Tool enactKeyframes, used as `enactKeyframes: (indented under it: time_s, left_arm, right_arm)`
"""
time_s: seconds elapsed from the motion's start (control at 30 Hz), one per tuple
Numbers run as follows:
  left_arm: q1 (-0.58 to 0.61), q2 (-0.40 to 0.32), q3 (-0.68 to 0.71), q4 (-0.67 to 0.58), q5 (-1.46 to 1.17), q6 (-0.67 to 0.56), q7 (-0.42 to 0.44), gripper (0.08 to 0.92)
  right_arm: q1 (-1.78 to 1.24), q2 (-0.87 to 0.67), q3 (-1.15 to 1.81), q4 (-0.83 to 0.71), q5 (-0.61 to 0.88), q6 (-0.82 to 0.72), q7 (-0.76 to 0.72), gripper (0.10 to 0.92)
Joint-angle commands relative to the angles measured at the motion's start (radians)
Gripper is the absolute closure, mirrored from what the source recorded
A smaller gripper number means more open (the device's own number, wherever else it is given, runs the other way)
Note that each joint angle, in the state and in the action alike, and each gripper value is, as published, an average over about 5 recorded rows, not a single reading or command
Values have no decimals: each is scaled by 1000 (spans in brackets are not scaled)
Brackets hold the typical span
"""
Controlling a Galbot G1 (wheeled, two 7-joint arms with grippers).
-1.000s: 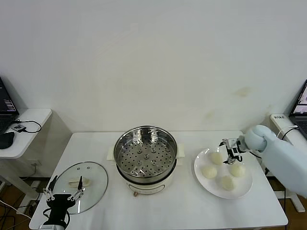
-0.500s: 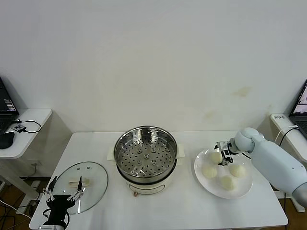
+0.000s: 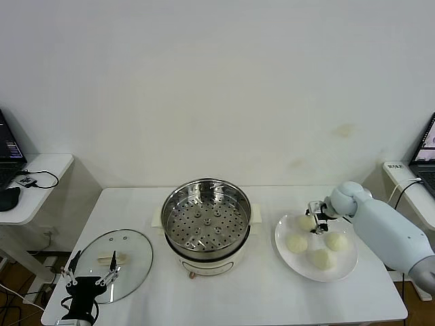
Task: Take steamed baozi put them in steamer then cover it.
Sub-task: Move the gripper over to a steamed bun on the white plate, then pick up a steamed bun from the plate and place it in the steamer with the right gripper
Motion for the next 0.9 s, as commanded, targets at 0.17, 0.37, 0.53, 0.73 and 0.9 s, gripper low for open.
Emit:
enactKeyframes:
  time_s: [0.17,0.37,0.53,0.73,0.9]
  left_arm:
    - [6,2,-3,-5,0,-1,0,177]
    - [3,8,-2,-2,-2,-1,1,177]
    - [-7,14,7,0,-8,1,5,177]
    - [-15,27,14,6,-32,2,10,177]
    - [-22,34,19,14,-41,1,11,177]
  right_arm:
    - [16,-33,-13,46,29,-1,-5,439]
    - [109,-151,-89,187,161,-25,-13,441]
    - [277,-239,-200,296,289,-42,-17,439]
    - [531,-229,-355,341,446,-35,-8,432]
    - [731,-109,-515,360,590,-9,22,431]
